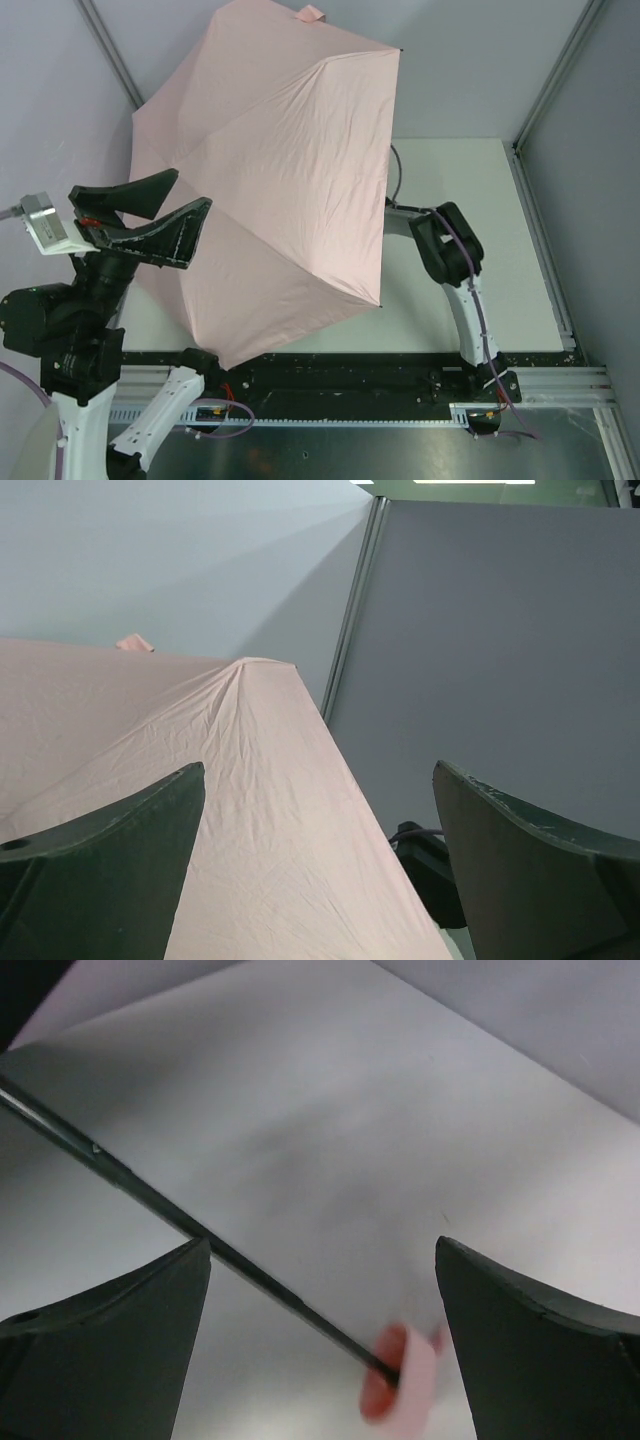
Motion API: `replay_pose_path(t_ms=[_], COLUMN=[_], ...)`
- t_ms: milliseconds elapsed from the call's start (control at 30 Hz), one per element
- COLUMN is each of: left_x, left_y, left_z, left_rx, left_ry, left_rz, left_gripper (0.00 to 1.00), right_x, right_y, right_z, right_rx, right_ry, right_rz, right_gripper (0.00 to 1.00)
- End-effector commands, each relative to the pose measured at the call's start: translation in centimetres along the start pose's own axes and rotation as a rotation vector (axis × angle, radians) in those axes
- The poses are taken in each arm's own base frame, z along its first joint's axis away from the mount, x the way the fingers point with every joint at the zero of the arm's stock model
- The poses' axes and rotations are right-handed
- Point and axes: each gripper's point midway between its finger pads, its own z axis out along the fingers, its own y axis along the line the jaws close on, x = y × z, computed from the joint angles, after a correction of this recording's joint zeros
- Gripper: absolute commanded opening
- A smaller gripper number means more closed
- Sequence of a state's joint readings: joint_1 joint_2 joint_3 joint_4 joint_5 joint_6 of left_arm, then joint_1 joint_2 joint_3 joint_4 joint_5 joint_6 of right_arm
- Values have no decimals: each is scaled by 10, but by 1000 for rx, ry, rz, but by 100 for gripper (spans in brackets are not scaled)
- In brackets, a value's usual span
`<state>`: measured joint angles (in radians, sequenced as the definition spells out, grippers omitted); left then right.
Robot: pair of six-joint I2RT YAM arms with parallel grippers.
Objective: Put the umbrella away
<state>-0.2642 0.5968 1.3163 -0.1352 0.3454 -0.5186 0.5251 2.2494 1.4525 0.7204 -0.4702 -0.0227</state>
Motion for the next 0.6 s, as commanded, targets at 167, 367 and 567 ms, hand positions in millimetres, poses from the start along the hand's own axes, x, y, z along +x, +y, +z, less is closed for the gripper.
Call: replay_pose_path(t_ms=[167, 367, 567], left_x=[-9, -6, -8], left_y=[-6, -7, -8], left_z=[6, 8, 4], left_rx=[38, 49, 43], left_ry=[-9, 5, -7], left_rz=[77, 64, 60], left_gripper=[100, 99, 99], right_x=[-9, 0, -8], right_y=[61, 64, 64], right_z=[104, 129, 132], right_rx=[-188, -82, -55], right_ry=[-28, -47, -86], right_rz=[-92, -131, -71], right_gripper=[98, 84, 41])
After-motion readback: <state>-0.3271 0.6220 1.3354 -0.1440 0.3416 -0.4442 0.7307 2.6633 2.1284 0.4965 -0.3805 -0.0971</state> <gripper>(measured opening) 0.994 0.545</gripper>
